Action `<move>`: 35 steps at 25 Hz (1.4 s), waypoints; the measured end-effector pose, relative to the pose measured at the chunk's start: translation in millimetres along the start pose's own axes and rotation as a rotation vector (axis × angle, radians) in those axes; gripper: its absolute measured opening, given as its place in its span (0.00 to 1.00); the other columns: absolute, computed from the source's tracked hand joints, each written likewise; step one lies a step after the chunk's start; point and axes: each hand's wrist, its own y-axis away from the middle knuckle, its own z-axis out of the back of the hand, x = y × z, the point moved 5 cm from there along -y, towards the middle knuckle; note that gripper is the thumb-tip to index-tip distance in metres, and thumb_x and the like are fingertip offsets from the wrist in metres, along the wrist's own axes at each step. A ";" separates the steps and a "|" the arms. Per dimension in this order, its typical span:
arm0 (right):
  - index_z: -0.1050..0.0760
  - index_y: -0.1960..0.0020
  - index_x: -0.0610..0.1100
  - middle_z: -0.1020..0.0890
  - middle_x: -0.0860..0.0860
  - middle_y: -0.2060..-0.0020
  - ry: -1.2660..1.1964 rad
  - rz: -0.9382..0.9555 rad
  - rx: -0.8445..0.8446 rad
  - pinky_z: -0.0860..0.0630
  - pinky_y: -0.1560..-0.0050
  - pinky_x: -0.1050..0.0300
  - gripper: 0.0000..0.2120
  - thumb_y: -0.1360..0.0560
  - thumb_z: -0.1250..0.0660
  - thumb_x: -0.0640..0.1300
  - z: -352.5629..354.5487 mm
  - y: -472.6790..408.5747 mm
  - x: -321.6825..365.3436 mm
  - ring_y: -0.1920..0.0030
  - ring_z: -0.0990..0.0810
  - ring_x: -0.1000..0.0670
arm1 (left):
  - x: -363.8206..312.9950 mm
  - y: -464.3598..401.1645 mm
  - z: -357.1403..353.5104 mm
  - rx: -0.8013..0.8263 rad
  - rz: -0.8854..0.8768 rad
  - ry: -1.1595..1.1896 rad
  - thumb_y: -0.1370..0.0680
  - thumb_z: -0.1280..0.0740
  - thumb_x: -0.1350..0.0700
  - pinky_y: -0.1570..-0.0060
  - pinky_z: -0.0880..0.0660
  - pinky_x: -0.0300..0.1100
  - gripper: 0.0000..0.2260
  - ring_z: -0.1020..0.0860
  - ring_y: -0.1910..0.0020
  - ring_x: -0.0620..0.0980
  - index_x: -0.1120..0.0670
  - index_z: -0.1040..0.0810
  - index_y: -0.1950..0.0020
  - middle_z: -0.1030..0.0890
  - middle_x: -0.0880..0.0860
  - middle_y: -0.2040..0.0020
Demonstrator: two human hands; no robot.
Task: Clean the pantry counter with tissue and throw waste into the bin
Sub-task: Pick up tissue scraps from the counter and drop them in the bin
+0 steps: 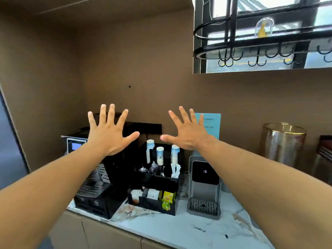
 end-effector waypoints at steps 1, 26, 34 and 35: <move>0.68 0.24 0.64 0.66 0.50 0.21 -0.001 0.040 0.018 0.67 0.28 0.29 0.50 0.37 0.56 0.85 -5.6 -5.3 16.6 0.23 0.67 0.37 | 16.8 6.4 -2.1 0.011 0.028 -0.031 0.32 0.66 0.20 0.27 0.59 0.70 0.45 0.64 0.21 0.61 0.42 0.61 0.20 0.58 0.57 0.18; 0.65 0.23 0.61 0.62 0.49 0.20 -0.226 0.472 0.231 0.60 0.27 0.29 0.51 0.37 0.53 0.83 -225.2 -114.3 474.3 0.22 0.62 0.37 | 421.0 137.6 -153.8 0.305 0.451 -0.131 0.34 0.64 0.19 0.26 0.61 0.69 0.46 0.64 0.20 0.60 0.40 0.62 0.20 0.61 0.57 0.18; 0.62 0.22 0.60 0.61 0.48 0.20 -0.302 0.501 0.390 0.60 0.26 0.31 0.50 0.35 0.49 0.82 -366.2 -167.4 557.1 0.22 0.60 0.37 | 495.0 116.0 -282.6 0.413 0.470 -0.151 0.33 0.62 0.18 0.26 0.60 0.70 0.43 0.64 0.20 0.61 0.35 0.63 0.22 0.60 0.57 0.18; 0.62 0.22 0.60 0.61 0.48 0.20 -0.314 0.499 0.418 0.60 0.26 0.32 0.50 0.34 0.49 0.81 -383.7 -174.7 565.0 0.22 0.60 0.37 | 502.8 113.0 -301.8 0.428 0.477 -0.143 0.34 0.61 0.18 0.27 0.60 0.70 0.43 0.63 0.20 0.61 0.35 0.62 0.22 0.60 0.57 0.18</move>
